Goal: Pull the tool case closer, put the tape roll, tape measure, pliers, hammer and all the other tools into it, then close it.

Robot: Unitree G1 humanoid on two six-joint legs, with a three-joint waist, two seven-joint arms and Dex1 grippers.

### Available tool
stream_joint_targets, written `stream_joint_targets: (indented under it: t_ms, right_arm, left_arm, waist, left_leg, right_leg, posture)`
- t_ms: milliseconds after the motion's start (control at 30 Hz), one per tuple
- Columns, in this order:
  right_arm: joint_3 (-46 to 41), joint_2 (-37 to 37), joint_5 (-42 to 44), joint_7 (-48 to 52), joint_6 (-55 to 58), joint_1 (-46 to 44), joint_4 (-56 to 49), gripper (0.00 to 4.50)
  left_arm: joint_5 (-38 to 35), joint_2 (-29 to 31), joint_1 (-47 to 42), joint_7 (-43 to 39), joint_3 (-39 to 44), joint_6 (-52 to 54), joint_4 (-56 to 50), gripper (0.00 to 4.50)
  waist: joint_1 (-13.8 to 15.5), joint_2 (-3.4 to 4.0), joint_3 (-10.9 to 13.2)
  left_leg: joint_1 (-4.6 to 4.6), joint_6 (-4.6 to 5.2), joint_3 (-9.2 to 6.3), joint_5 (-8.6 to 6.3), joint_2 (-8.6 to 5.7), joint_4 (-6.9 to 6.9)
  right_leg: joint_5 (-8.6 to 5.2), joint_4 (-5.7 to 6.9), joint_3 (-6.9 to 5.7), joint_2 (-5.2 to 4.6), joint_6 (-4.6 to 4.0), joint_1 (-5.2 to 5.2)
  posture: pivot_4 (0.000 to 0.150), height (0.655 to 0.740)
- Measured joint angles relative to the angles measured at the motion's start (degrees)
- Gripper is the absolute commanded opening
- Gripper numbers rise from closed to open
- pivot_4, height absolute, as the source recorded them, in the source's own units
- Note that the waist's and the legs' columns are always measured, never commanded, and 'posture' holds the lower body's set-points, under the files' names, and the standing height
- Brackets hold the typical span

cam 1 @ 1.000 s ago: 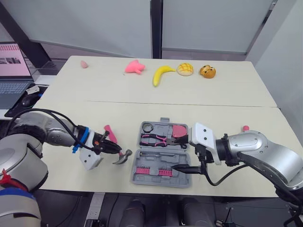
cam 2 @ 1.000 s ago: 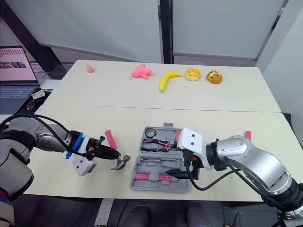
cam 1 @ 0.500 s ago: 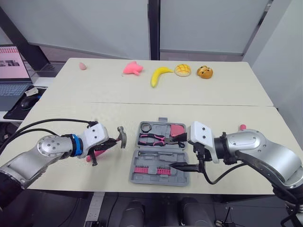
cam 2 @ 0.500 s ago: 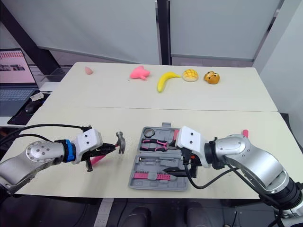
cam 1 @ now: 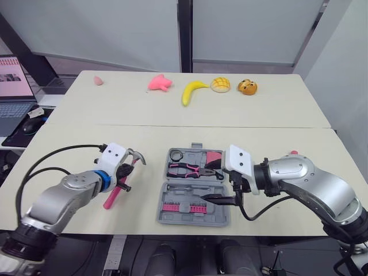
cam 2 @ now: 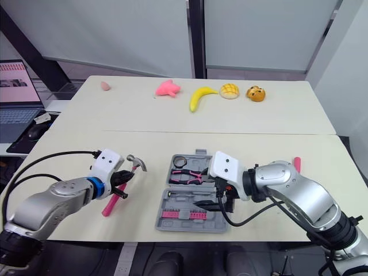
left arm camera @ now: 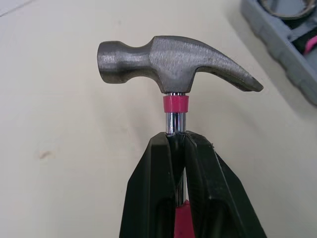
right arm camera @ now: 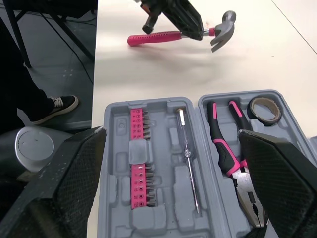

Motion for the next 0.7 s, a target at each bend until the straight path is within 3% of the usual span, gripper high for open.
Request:
stream_joint_targets:
  t_ms: [300, 700]
  right_arm:
    - [1.7, 1.3, -3.5, 0.0, -0.9, -1.5, 2.2, 4.5]
    - [1.5, 3.0, -3.5, -0.1, -0.5, -1.5, 2.2, 4.5]
  left_arm:
    - [4.1, -15.5, -3.2, 11.4, 8.4, 13.9, 1.0, 0.03]
    - [9.7, -21.1, -6.0, 10.5, 11.4, 14.7, 6.6, 0.03]
  waist:
    - [0.3, -0.01, 0.0]
    - [0.6, 0.0, 0.0]
  left_leg:
    - [-0.01, 0.0, -0.03, 0.0, -0.02, 0.05]
    - [0.02, -0.02, -0.05, 0.0, -0.03, 0.05]
  right_leg:
    - [0.01, 0.01, -0.01, -0.01, 0.0, 0.0]
    - [0.01, 0.01, -0.01, -0.02, -0.01, 0.03]
  posture:
    - [0.15, 0.7369]
    - [0.15, 0.7369]
